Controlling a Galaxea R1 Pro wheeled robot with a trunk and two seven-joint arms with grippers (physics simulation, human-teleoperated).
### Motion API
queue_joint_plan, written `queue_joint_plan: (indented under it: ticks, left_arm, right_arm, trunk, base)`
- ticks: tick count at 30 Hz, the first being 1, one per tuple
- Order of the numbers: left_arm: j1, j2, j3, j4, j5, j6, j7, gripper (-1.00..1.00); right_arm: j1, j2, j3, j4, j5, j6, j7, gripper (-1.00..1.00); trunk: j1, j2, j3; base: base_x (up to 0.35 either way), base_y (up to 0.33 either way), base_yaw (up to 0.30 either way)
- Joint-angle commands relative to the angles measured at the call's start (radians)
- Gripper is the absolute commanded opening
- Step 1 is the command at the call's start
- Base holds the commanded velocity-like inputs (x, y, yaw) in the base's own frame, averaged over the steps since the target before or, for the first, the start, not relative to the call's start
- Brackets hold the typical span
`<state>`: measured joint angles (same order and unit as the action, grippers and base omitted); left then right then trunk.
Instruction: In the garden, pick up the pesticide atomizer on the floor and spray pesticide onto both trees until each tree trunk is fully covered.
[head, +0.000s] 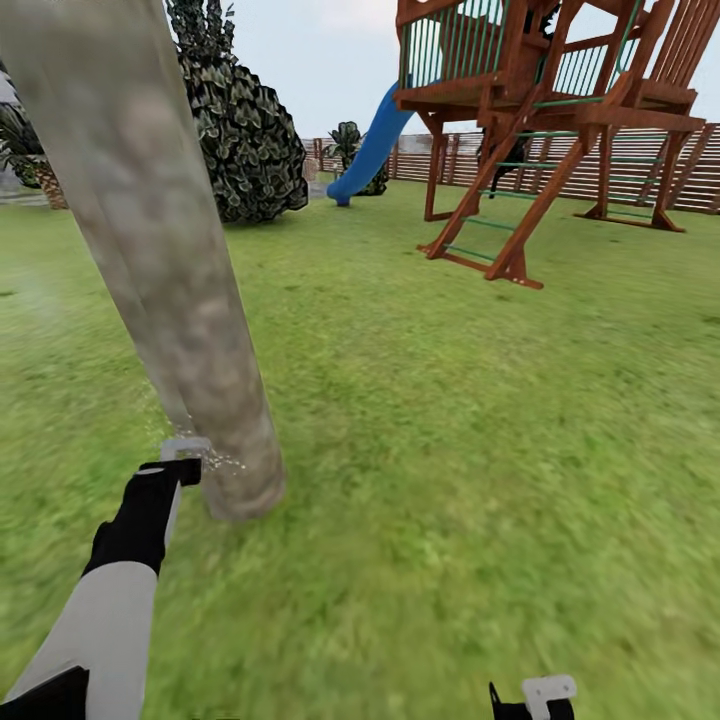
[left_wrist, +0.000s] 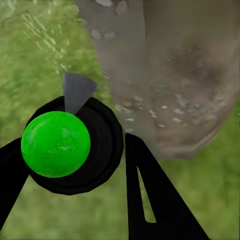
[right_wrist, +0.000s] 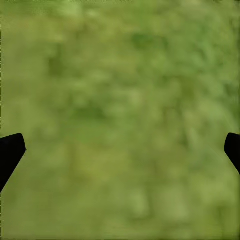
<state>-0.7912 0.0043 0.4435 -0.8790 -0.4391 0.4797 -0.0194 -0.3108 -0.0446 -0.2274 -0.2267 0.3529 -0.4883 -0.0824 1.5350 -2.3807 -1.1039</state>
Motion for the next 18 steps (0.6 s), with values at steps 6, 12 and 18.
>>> queue_joint_plan:
  ticks: [6,12,18]
  left_arm:
    - [0.002,-0.006,0.001,-0.003,-0.007,0.004,-0.002,-1.00]
    - [0.001,-0.006,0.001,0.000,-0.007,0.004,-0.001,-1.00]
    - [0.001,-0.006,0.000,-0.003,-0.007,0.003,-0.001,-1.00]
  right_arm:
    - [-0.001,0.000,-0.004,0.001,0.009,-0.004,-0.006,1.00]
    - [-0.001,-0.001,-0.005,0.001,0.010,-0.004,-0.007,1.00]
    - [-0.001,-0.001,-0.006,0.001,0.009,-0.004,-0.007,1.00]
  trunk:
    - [0.000,0.000,-0.001]
    - [0.000,0.000,-0.001]
    - [0.000,0.000,-0.001]
  base:
    - [0.000,-0.065,0.179]
    - [0.000,-0.264,0.007]
    - [0.000,-0.273,0.000]
